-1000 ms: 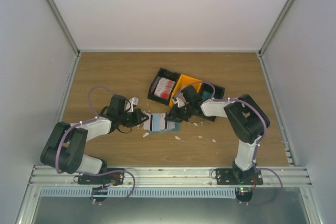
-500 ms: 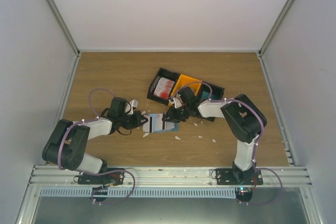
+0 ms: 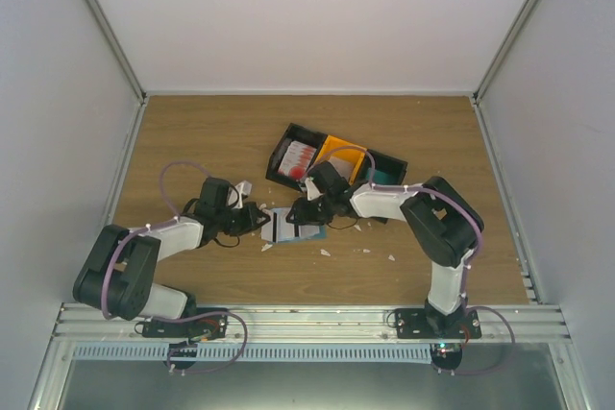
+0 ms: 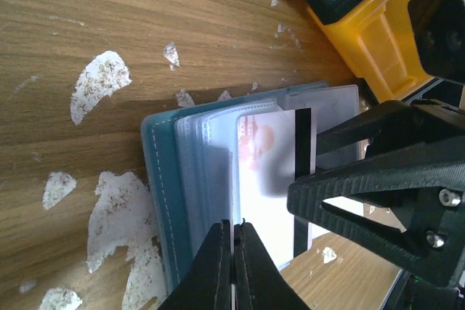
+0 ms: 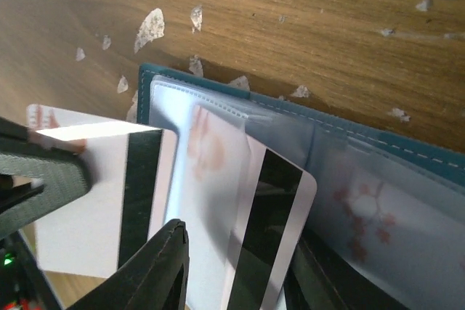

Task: Put the credit cards into the card holder
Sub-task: Insert the credit card into the card holder.

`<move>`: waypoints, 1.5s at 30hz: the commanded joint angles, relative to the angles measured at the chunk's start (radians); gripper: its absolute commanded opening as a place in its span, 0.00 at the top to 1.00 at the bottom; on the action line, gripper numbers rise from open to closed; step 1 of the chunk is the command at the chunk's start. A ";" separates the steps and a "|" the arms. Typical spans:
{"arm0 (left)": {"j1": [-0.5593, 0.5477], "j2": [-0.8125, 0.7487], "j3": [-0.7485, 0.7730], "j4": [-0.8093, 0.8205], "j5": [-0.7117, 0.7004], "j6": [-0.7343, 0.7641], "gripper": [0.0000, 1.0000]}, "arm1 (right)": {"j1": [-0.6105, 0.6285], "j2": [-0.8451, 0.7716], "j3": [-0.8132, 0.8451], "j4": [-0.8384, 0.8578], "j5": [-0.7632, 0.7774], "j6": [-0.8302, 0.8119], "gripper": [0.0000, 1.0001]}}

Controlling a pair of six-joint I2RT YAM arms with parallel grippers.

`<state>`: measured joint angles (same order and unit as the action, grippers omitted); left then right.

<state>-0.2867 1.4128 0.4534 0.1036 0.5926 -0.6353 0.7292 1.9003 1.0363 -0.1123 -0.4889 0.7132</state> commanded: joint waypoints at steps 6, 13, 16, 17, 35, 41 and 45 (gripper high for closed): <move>-0.005 -0.121 -0.002 -0.066 -0.082 0.010 1.00 | 0.047 -0.075 -0.002 -0.161 0.271 0.006 0.58; -0.005 -0.089 0.001 -0.058 -0.063 0.019 1.00 | 0.079 -0.080 0.049 -0.219 0.326 -0.026 0.48; -0.006 -0.056 -0.007 -0.011 0.006 0.004 1.00 | 0.101 -0.074 0.080 -0.254 0.373 -0.030 0.45; -0.006 -0.049 -0.010 0.006 0.024 -0.002 1.00 | 0.106 -0.072 0.092 -0.270 0.395 -0.025 0.44; -0.006 0.007 -0.035 0.018 -0.012 -0.020 1.00 | 0.159 -0.018 0.150 -0.296 0.355 -0.034 0.44; -0.005 0.019 -0.032 0.028 -0.015 -0.014 1.00 | 0.150 -0.076 0.147 -0.306 0.390 -0.037 0.44; -0.006 -0.020 -0.019 0.023 -0.008 0.000 1.00 | 0.121 -0.157 0.120 -0.358 0.555 -0.049 0.44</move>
<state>-0.2867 1.4204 0.4328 0.1001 0.5972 -0.6575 0.8700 1.8446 1.1629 -0.4259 -0.0837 0.6846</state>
